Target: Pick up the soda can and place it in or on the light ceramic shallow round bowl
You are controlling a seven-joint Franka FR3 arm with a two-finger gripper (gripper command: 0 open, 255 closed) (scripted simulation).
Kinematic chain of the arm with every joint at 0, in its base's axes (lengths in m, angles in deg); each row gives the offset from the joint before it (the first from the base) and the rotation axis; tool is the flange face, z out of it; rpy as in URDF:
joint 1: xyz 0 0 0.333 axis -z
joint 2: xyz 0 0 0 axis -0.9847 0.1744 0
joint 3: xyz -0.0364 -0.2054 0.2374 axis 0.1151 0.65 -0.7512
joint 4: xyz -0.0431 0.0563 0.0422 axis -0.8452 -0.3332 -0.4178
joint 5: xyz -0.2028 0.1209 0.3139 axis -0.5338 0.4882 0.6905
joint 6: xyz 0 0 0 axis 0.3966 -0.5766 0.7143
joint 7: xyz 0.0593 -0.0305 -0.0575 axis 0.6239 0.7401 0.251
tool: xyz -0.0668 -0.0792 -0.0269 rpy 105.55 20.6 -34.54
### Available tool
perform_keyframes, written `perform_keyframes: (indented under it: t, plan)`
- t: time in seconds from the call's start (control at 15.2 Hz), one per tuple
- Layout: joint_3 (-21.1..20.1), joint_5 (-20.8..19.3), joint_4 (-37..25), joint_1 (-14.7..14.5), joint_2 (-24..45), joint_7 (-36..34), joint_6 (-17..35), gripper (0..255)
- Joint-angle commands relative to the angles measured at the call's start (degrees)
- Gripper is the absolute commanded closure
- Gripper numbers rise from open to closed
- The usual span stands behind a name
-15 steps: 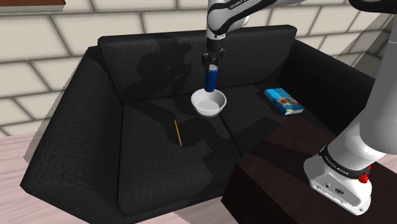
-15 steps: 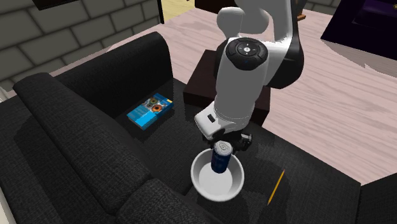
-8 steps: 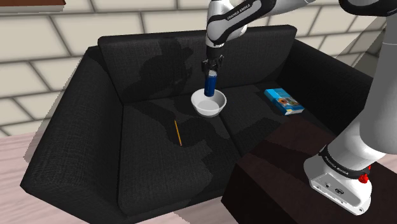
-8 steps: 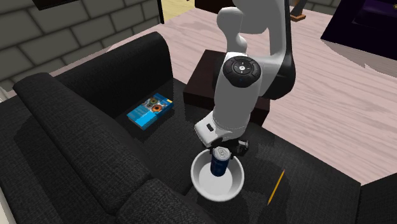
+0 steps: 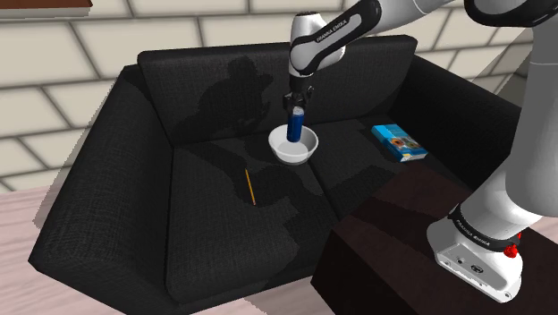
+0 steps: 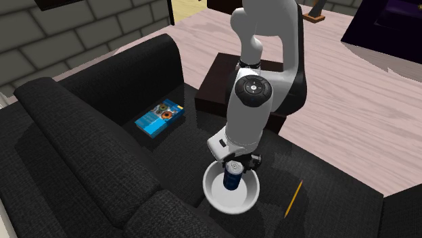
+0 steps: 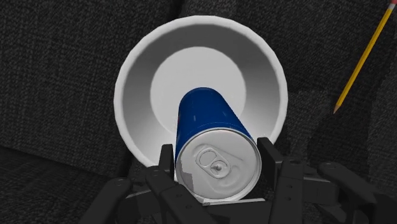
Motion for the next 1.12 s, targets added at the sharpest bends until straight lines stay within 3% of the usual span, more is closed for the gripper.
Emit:
perform_keyframes:
  t: [0.0,0.26,0.33,0.66,0.92,1.06]
  plan:
    - [0.0,0.0,-0.1,0.0,0.1,0.0,0.1,255]
    - [0.0,0.0,-0.1,0.0,0.1,0.0,0.1,255]
    - [0.0,0.0,-0.1,0.0,0.1,0.0,0.1,0]
    - [0.0,0.0,-0.1,0.0,0.1,0.0,0.1,0]
    - [-0.1,0.3,-2.0,0.1,-3.7,0.2,-5.7,0]
    - [-0.1,0.3,-2.0,0.1,-3.7,0.2,-5.7,0]
